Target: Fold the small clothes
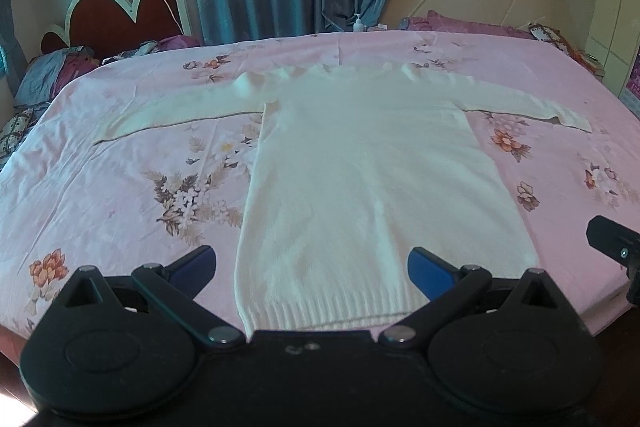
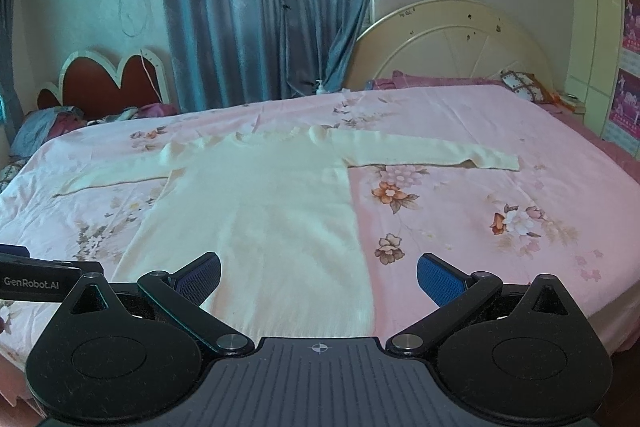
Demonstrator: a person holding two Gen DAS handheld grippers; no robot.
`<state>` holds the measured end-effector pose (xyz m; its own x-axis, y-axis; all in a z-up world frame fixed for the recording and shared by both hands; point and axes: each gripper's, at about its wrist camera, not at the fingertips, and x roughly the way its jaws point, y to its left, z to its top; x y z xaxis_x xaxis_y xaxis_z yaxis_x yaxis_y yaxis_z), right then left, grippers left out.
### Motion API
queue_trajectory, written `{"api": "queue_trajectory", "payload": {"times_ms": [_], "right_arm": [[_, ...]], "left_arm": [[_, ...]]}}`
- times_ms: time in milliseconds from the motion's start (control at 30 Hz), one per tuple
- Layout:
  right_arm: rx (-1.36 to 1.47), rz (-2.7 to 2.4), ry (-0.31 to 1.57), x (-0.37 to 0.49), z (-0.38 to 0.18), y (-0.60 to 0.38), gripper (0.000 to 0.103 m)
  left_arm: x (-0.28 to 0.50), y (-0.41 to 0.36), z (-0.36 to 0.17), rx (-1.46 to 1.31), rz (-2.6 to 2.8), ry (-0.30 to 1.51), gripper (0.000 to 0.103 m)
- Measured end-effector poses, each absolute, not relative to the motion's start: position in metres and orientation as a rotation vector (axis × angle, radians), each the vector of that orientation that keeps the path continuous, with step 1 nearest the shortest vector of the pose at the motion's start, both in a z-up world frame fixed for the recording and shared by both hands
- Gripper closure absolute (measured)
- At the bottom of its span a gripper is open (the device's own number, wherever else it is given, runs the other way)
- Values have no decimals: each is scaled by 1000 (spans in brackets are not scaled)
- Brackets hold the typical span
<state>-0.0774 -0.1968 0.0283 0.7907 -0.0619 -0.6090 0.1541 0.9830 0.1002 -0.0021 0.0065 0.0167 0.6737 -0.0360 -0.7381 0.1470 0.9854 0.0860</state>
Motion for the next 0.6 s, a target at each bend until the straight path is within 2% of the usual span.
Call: {"api": "queue_trajectory", "payload": {"times_ms": [600], "right_arm": [[141, -208, 626, 23, 8, -216, 0]], "left_arm": [[114, 14, -6, 98, -130, 830, 1]]}}
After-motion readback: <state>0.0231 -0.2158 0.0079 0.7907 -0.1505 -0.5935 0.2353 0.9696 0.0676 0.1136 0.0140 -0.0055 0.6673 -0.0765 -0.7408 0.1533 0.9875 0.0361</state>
